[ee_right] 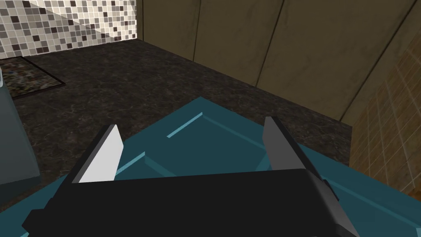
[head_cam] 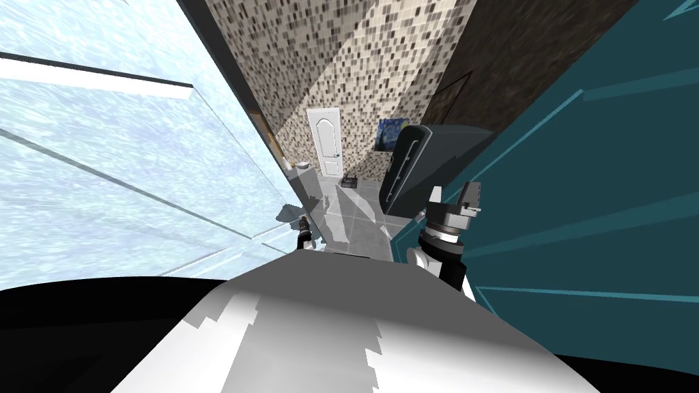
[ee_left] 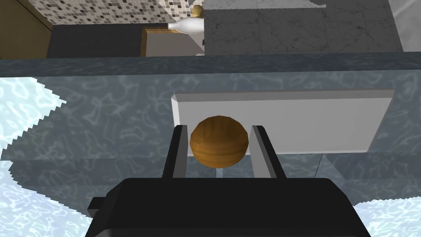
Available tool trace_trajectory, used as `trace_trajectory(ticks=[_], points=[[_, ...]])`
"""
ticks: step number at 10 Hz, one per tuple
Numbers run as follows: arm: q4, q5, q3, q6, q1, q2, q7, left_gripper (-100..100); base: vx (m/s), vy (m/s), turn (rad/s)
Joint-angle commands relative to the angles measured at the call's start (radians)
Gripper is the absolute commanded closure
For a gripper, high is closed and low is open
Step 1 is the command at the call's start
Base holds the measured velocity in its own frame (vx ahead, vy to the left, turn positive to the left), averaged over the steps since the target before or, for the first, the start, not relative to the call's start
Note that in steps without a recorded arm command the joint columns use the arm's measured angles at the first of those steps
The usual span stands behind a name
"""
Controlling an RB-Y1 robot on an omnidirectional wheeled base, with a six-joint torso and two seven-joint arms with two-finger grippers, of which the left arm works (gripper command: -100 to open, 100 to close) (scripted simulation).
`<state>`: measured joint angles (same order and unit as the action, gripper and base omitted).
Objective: Push the door open
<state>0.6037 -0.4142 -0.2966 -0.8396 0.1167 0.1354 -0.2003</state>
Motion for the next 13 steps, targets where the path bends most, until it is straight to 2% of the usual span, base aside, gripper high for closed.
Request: trace_trajectory(ticks=[1,5,7,8,10,11,12,13], points=[[-0.031,-0.021,-0.019,-0.012,0.002,0.022,0.006,100,0.147,0.003,0.120],[-0.066,-0.050,-0.041,-0.021,0.013,0.049,0.013,100,0.208,-0.004,0.100],[-0.071,-0.054,-0.044,-0.022,0.014,0.053,0.014,100,0.103,0.018,0.028],[-0.090,-0.069,-0.056,-0.027,0.020,0.068,0.019,100,0.164,0.004,0.088],[-0.094,-0.073,-0.058,-0.028,0.021,0.071,0.020,100,0.155,-0.001,0.065],[-0.107,-0.083,-0.066,-0.031,0.025,0.081,0.022,100,0.170,-0.008,0.094],[-0.070,-0.083,-0.066,-0.031,0.025,0.081,0.022,100,0.139,-0.014,0.072],[-0.082,-0.083,-0.066,-0.031,0.025,0.081,0.022,100,0.057,0.003,0.010]])
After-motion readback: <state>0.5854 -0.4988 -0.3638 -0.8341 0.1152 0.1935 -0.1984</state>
